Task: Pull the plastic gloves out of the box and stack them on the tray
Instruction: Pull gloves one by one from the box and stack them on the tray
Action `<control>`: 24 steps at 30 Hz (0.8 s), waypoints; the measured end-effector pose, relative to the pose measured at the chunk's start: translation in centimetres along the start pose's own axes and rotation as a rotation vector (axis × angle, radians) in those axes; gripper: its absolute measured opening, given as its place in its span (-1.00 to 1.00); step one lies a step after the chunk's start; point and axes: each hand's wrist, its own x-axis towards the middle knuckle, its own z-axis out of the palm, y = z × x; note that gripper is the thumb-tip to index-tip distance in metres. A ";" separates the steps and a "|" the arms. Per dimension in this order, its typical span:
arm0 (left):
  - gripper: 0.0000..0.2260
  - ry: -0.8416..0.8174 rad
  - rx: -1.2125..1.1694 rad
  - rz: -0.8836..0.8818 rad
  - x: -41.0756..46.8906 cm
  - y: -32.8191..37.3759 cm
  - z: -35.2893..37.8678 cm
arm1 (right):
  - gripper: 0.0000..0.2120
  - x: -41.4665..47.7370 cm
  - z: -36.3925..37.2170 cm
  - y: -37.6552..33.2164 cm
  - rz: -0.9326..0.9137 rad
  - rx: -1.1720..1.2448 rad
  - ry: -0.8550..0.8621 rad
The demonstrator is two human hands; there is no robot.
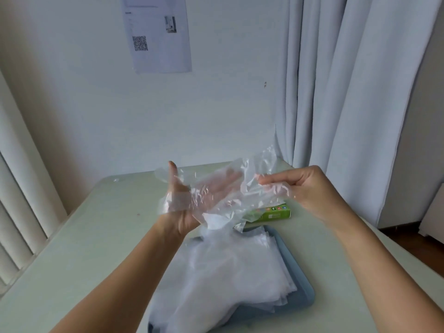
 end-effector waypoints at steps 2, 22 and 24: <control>0.05 0.027 0.017 -0.045 -1.5 0.9 0.6 | -0.60 -1.0 0.0 -0.2 0.046 0.023 -0.031; -0.80 0.433 1.142 -0.022 -7.6 1.9 8.9 | -0.22 -3.6 4.1 0.5 0.704 0.697 -0.251; -0.81 0.442 1.162 -0.014 -7.6 2.6 9.4 | -0.28 -3.8 4.7 0.2 0.696 0.702 -0.243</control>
